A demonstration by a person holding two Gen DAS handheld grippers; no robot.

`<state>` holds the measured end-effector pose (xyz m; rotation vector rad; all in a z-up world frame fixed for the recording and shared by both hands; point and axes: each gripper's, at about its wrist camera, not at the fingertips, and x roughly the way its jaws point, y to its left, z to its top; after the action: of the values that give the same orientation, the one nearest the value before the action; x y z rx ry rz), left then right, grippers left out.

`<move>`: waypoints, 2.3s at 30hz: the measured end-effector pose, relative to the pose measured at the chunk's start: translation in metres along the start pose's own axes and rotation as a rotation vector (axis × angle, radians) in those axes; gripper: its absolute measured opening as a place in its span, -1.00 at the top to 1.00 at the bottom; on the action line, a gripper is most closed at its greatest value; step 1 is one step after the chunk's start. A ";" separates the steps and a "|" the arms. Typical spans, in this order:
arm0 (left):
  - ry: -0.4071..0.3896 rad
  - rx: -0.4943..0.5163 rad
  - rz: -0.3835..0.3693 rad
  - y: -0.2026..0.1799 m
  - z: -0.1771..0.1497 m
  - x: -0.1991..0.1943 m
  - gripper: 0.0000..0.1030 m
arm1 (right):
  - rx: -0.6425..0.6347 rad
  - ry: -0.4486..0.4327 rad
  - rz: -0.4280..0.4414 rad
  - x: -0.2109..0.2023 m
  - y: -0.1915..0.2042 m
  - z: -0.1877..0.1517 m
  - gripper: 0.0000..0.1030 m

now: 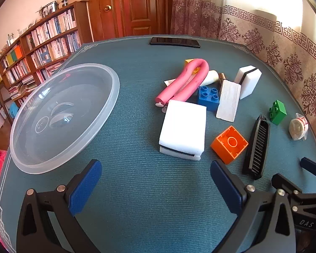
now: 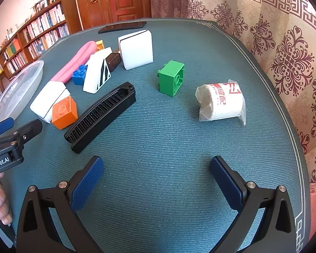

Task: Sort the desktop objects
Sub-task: 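Close the left tool on the white sponge while the right tool grasps the paper roll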

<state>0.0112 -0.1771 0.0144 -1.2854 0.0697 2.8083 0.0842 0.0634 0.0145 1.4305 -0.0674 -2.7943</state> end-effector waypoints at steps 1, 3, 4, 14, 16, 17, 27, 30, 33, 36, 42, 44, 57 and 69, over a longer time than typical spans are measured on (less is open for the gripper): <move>0.000 0.003 0.002 -0.001 0.001 0.001 -1.00 | -0.001 -0.001 0.002 -0.001 -0.002 -0.002 -1.00; -0.002 0.009 0.004 -0.003 0.003 0.001 -1.00 | -0.002 -0.002 0.008 0.000 -0.004 -0.002 -1.00; -0.004 0.012 0.005 -0.004 0.004 0.002 -1.00 | -0.004 -0.001 0.010 0.015 0.010 0.013 -1.00; 0.006 0.037 0.018 -0.012 0.012 0.014 -1.00 | -0.004 -0.004 0.013 0.033 0.031 0.022 -1.00; 0.007 0.044 0.019 -0.014 0.014 0.016 -1.00 | 0.006 -0.007 0.022 0.031 0.030 0.024 -1.00; 0.008 0.046 0.019 -0.014 0.014 0.017 -1.00 | 0.012 -0.009 0.028 0.030 0.029 0.025 -1.00; 0.015 0.044 0.013 -0.014 0.019 0.025 -1.00 | 0.104 -0.039 -0.006 0.023 -0.012 0.013 -1.00; 0.018 0.046 0.016 -0.014 0.021 0.028 -1.00 | 0.098 -0.049 -0.012 0.023 -0.016 0.018 -1.00; 0.024 0.043 0.011 -0.013 0.021 0.031 -1.00 | 0.090 -0.063 -0.027 0.024 -0.017 0.024 -1.00; 0.035 0.033 0.004 -0.011 0.021 0.035 -1.00 | 0.094 -0.065 -0.030 0.029 -0.019 0.031 -1.00; 0.033 0.032 -0.006 -0.012 0.023 0.037 -1.00 | 0.129 -0.062 -0.027 0.042 -0.030 0.041 -1.00; 0.032 0.036 -0.013 -0.012 0.023 0.038 -0.99 | 0.140 -0.064 -0.025 0.045 -0.035 0.046 -1.00; 0.009 0.074 -0.079 -0.019 0.027 0.036 -0.63 | 0.138 -0.067 -0.013 0.064 -0.042 0.066 -0.71; -0.016 0.103 -0.098 -0.027 0.026 0.031 0.04 | 0.120 -0.071 -0.033 0.066 -0.046 0.066 0.04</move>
<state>-0.0270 -0.1475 0.0078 -1.2092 0.1454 2.6947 -0.0064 0.1103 -0.0022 1.3657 -0.2178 -2.9140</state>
